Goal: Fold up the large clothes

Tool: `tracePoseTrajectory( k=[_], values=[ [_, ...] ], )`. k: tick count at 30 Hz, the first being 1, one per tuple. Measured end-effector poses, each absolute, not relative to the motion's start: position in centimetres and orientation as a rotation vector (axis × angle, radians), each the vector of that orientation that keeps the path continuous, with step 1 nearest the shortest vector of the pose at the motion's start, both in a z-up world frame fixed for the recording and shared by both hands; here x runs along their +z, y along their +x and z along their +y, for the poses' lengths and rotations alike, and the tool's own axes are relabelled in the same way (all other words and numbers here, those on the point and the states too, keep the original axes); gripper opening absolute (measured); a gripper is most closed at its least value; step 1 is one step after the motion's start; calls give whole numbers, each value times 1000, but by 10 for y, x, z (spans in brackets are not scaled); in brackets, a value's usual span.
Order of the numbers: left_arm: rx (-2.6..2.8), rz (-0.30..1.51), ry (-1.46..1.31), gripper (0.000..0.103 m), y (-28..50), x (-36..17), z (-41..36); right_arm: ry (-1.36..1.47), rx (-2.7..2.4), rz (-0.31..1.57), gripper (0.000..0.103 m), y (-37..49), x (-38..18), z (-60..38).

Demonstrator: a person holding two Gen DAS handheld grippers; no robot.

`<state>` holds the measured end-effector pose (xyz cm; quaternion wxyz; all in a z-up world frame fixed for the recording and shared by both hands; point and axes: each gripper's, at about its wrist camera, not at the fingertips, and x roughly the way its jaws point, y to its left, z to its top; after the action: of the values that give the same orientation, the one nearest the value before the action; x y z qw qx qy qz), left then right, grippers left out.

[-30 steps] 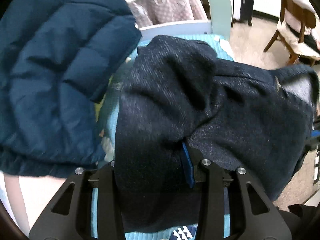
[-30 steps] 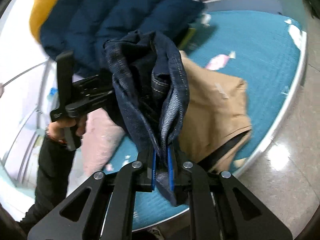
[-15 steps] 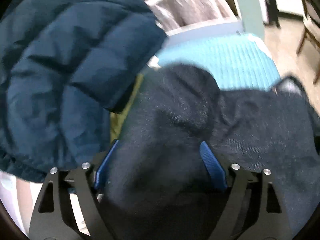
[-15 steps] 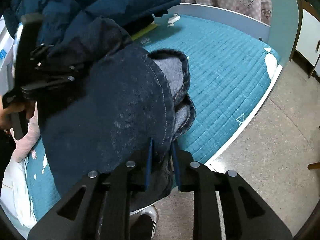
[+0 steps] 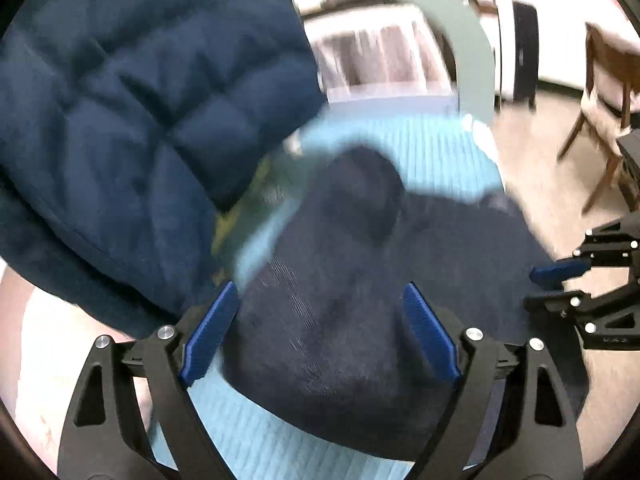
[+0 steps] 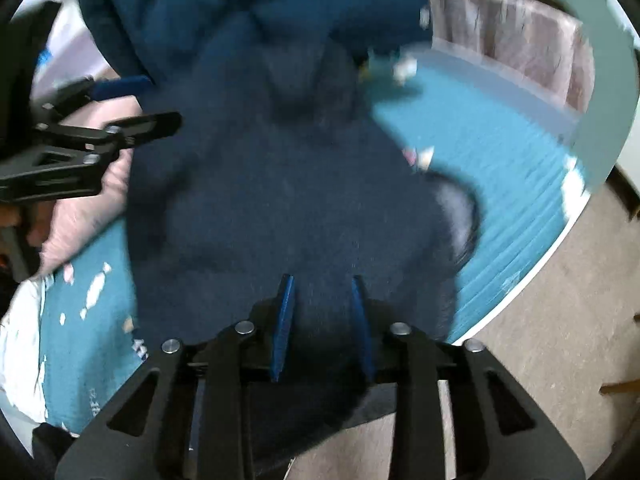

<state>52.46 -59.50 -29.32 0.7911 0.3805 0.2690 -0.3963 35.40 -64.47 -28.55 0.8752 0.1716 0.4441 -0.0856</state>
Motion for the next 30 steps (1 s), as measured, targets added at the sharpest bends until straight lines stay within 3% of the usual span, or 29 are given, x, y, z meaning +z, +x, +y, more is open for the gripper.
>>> tracePoseTrajectory(
  k=[8,18,24,27,30],
  values=[
    [-757,709,788,84,574,-342,-618,394,-176,956,26,373,-318,-647],
    [-884,614,418,85,562,-278,-545,420,-75,817,30,328,-258,-605],
    [-787,679,323,89,543,-283,-472,390,-52,965,31,355,-300,-579],
    [-790,739,288,89,526,-297,-444,356,-117,951,34,357,-295,-570],
    [-759,770,258,90,506,-311,-415,296,-203,912,51,347,-278,-551]
  ],
)
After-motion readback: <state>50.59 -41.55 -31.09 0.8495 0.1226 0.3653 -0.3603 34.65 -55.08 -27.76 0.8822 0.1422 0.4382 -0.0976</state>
